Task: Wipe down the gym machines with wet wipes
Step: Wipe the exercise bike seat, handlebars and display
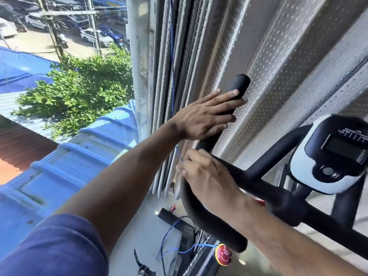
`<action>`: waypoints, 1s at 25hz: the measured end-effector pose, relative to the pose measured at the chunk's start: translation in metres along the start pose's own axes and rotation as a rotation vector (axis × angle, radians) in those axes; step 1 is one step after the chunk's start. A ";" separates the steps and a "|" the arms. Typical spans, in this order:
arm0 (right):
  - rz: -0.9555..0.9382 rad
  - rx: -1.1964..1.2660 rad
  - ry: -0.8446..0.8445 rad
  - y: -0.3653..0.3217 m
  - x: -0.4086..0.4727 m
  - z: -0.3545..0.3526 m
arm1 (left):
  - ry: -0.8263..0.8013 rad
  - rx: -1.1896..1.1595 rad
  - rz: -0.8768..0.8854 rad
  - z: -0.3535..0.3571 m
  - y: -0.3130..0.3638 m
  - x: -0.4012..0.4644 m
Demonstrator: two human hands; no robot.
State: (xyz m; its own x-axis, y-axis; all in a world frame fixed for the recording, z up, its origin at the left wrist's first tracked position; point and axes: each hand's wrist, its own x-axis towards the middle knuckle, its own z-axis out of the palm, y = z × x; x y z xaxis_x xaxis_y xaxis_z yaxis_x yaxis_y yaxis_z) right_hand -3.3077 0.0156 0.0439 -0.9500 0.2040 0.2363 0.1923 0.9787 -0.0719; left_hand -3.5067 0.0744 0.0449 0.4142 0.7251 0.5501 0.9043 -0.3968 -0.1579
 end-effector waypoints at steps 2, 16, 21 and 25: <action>-0.150 0.049 -0.120 -0.011 -0.033 -0.005 | 0.020 -0.036 -0.026 0.002 0.003 -0.003; -0.364 0.282 -0.287 0.018 -0.071 -0.016 | 0.006 -0.112 -0.236 0.000 0.026 -0.014; -0.285 0.315 -0.240 0.047 -0.122 -0.040 | -0.016 -0.174 -0.308 -0.003 0.040 -0.018; -0.266 0.271 -0.146 0.016 -0.088 -0.006 | -0.044 -0.145 -0.344 -0.007 0.044 -0.020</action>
State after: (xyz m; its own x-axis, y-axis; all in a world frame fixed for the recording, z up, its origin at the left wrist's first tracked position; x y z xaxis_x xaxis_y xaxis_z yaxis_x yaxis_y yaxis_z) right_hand -3.2193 0.0136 0.0274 -0.9865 -0.0804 0.1426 -0.1185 0.9516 -0.2837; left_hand -3.4755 0.0383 0.0331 0.0953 0.8521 0.5146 0.9686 -0.1987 0.1496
